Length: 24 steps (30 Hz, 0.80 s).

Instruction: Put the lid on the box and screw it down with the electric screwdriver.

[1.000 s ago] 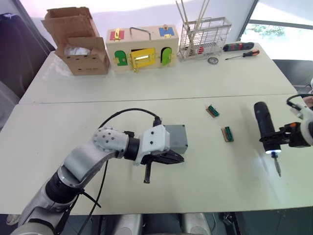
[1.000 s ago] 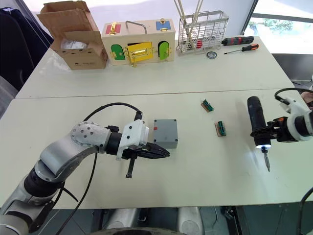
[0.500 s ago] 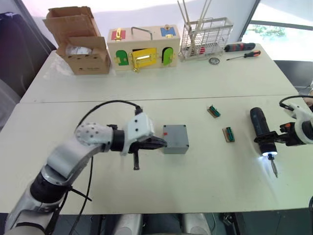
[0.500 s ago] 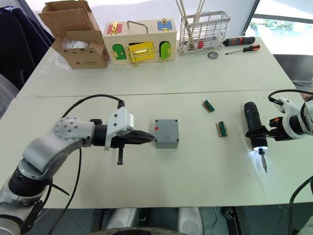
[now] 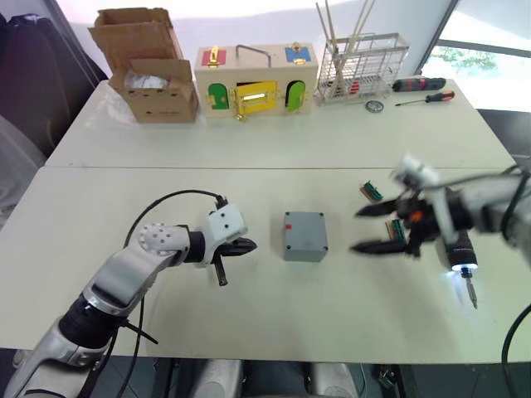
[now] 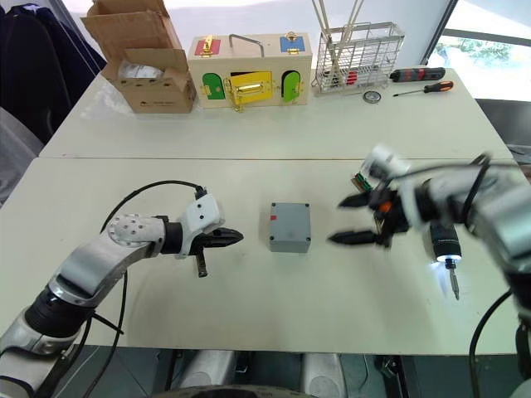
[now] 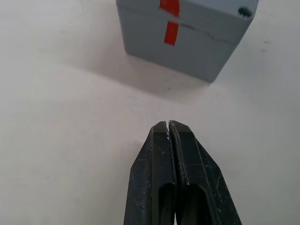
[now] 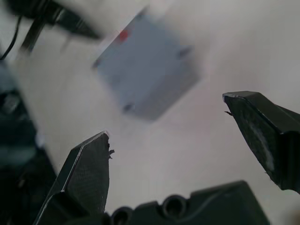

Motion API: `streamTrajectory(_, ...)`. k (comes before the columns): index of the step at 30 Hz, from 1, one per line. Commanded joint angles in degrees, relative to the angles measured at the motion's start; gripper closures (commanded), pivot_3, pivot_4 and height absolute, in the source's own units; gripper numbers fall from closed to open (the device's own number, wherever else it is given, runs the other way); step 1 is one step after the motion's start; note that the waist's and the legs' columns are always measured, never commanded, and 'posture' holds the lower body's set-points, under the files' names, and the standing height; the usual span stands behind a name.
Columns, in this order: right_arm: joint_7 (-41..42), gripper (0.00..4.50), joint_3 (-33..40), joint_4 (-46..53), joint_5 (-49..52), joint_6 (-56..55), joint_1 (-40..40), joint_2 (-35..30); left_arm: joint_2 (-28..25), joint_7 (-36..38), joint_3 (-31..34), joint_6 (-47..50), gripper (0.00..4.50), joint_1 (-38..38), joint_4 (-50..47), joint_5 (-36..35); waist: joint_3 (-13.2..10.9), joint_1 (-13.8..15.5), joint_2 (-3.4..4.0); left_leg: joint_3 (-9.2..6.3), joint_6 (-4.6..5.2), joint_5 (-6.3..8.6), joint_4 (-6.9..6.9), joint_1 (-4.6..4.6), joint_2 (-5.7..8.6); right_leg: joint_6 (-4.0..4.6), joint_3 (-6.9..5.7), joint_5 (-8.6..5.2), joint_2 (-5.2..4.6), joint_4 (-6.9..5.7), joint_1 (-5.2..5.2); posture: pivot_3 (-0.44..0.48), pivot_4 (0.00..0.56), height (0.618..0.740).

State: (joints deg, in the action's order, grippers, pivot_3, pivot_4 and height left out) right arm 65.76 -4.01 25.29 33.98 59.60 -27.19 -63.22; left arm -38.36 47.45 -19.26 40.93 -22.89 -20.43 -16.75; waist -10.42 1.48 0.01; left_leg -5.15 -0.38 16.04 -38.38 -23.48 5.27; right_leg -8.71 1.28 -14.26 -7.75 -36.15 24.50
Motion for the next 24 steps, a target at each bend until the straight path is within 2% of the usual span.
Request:
streamTrajectory(1,-5.1,0.02,0.0,4.1,-2.2,-3.2,2.6,2.4,1.0,1.2,-1.6,-3.1,4.50,-2.0,0.9,2.1,0.1,0.0,-0.19,0.00,0.03,0.01,-0.02,0.05,-0.02,0.01,0.00,0.05,0.02,0.02,-0.04,0.000,0.150,0.734)
streamTrajectory(4,-8.3,0.02,-2.8,4.6,-5.0,-5.3,4.9,4.8,3.6,1.4,-2.9,-4.7,4.50,-3.8,4.1,3.3,0.1,0.3,-0.20,-0.03,0.00,0.00,0.03,0.13,-0.10,0.01,-0.05,0.05,0.09,0.00,-0.08,0.000,0.150,0.734)
streamTrajectory(12,-13.6,0.02,-6.0,6.8,-4.9,-3.5,7.1,10.5,7.4,5.0,-6.2,-10.3,4.50,-9.4,12.1,7.3,0.1,0.1,-0.21,0.03,-0.17,-0.11,0.08,0.09,-0.13,0.01,-0.04,0.05,0.11,-0.02,0.05,0.000,0.150,0.734)
streamTrajectory(21,-18.1,0.02,-2.2,13.0,2.1,4.6,8.9,15.0,13.6,5.5,-6.6,-17.2,4.50,-14.4,22.5,11.5,0.1,0.1,-0.22,0.01,-0.19,-0.12,0.08,0.09,-0.12,0.01,-0.06,0.05,0.12,-0.02,0.04,0.000,0.150,0.734)
streamTrajectory(24,-19.0,0.02,0.6,12.8,1.1,4.5,9.5,12.3,12.7,4.6,-5.8,-17.6,4.50,-14.2,23.1,13.6,0.1,0.2,-0.22,0.01,-0.18,-0.12,0.08,0.09,-0.12,0.01,-0.05,0.05,0.11,-0.03,0.03,0.000,0.150,0.734)
